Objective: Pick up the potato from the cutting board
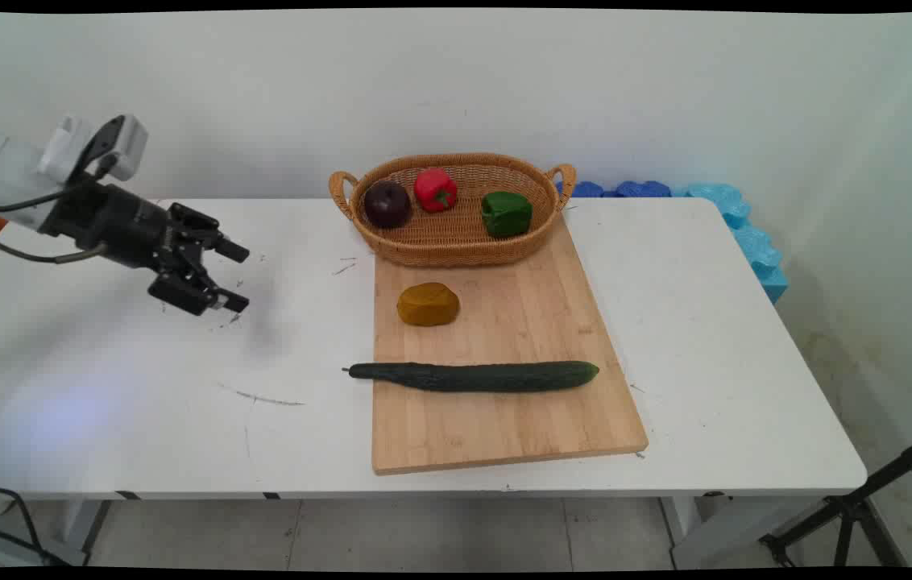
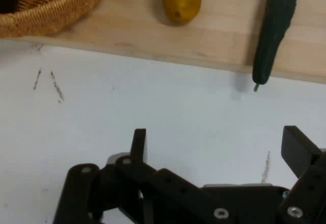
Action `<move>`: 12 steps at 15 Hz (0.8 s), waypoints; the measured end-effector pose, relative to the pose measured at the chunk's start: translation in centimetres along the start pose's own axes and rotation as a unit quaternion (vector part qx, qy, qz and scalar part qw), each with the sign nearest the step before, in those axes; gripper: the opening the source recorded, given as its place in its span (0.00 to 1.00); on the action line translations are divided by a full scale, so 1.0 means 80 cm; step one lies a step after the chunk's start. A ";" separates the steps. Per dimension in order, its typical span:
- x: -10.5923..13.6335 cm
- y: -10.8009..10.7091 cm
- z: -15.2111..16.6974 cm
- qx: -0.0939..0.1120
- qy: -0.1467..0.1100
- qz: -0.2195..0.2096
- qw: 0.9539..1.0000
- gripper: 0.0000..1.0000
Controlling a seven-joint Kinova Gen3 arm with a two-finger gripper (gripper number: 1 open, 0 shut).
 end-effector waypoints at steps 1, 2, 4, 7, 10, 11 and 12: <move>0.005 0.000 0.006 0.003 -0.002 0.001 1.000 1.00; 0.012 0.001 0.014 0.005 -0.004 0.001 1.000 1.00; 0.025 0.004 0.030 0.008 -0.006 0.002 1.000 1.00; 0.049 0.012 0.063 0.011 -0.007 0.004 1.000 1.00; 0.075 0.018 0.102 0.014 -0.007 0.004 1.000 1.00; 0.084 0.019 0.117 0.016 -0.007 0.003 1.000 1.00; 0.092 0.020 0.130 0.019 -0.009 0.002 1.000 1.00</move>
